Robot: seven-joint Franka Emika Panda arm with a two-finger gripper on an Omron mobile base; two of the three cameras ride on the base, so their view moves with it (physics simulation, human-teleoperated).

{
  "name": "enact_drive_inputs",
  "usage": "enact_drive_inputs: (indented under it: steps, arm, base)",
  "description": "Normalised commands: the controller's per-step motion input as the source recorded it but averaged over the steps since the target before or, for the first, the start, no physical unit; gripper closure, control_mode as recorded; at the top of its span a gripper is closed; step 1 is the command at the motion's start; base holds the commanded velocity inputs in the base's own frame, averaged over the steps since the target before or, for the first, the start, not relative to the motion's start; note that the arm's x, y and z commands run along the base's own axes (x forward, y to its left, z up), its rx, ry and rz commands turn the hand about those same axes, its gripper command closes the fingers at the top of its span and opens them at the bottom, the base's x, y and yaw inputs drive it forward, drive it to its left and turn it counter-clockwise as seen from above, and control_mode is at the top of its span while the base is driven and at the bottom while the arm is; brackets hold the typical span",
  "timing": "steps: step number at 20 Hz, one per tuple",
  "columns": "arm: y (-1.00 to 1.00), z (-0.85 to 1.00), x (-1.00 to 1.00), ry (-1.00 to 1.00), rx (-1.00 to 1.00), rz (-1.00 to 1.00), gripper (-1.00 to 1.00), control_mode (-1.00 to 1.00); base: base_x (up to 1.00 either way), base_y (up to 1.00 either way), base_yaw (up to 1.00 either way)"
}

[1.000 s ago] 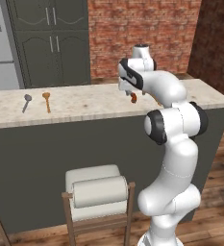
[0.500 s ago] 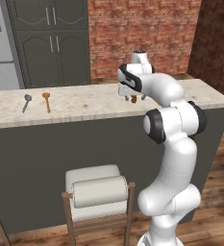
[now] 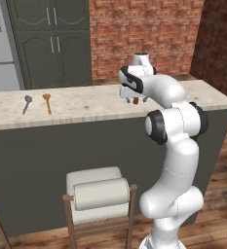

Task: Pick up the metallic utensils from the counter and place them in the open drawer. Make sure not to pick up any wooden utensils.

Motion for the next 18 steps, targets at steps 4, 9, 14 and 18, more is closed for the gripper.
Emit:
enact_drive_inputs:
  steps: [4, 9, 14, 18]
  arm:
    - [0.0, -0.11, 0.0, 0.04, 0.0, 0.0, 1.0, -1.0]
    - [0.0, -0.07, 0.0, 0.02, 0.0, 0.0, 1.0, -1.0]
    - [0.0, 0.0, 0.0, 0.0, 0.0, 0.0, 1.0, -1.0]
    - [0.0, 0.0, -0.06, 0.0, 0.0, 0.0, 1.0, -1.0]
  base:
    - [0.0, 0.0, 0.0]
    - [0.0, 0.0, 0.0]
    - [0.0, 0.0, 0.0]
    - [0.0, 0.0, 0.0]
